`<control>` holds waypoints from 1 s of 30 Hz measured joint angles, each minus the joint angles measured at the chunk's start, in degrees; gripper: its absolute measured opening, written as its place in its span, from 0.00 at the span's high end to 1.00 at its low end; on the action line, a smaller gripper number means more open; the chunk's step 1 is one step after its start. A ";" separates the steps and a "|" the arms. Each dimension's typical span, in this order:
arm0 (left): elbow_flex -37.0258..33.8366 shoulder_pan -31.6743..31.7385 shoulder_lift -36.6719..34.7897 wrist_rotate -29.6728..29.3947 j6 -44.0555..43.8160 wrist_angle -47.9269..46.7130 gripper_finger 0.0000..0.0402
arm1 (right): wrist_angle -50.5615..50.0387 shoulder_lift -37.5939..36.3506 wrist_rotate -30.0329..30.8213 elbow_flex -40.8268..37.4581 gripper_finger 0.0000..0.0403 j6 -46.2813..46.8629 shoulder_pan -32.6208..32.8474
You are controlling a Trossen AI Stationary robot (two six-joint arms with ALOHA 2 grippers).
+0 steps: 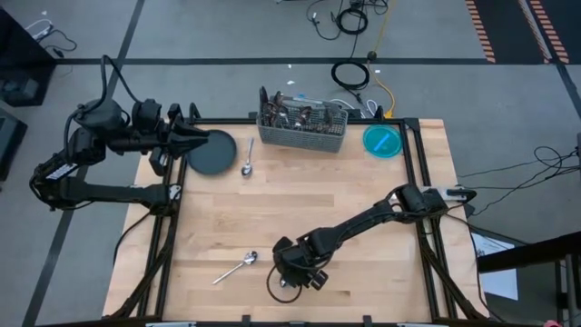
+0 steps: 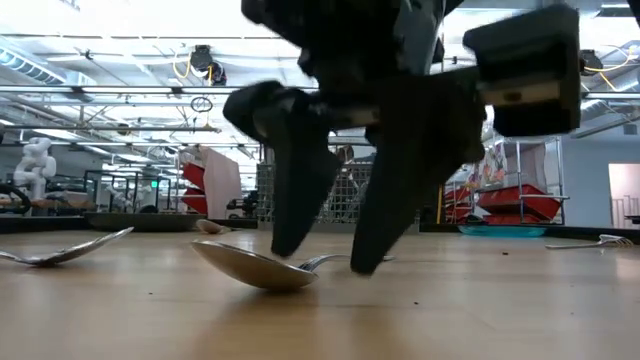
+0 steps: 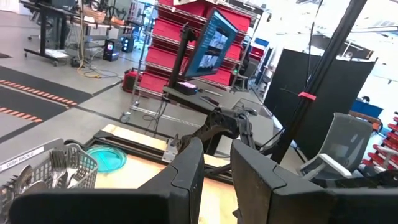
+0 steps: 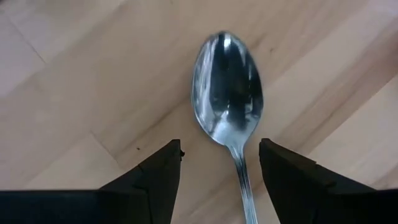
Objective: Sort silverware
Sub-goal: Put the spoon into the silverware basket
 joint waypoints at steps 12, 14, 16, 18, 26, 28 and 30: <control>0.00 0.00 0.00 -0.17 0.87 0.00 0.79 | -1.53 2.80 2.19 0.31 0.71 4.02 -0.71; 0.00 0.00 0.00 -0.17 0.88 0.00 0.79 | -1.31 2.89 3.07 0.28 0.84 4.83 -0.85; 0.00 -0.02 0.00 -0.18 0.89 0.00 0.79 | -1.29 2.95 3.97 0.26 0.95 5.55 -0.96; 0.00 0.00 0.00 -0.17 0.89 -0.01 0.79 | -1.12 2.96 4.84 0.20 0.97 6.29 -0.95; 0.00 -0.01 0.00 -0.17 0.93 0.00 0.79 | 2.62 -0.42 8.71 -0.40 0.99 11.21 -1.61; 0.00 -0.02 0.00 -0.17 0.94 0.00 0.79 | 5.32 -3.14 11.35 -0.39 0.99 13.38 -2.86; 0.00 0.00 0.00 -0.17 0.97 0.00 0.79 | 8.21 -6.87 12.18 -0.21 0.99 16.92 -4.59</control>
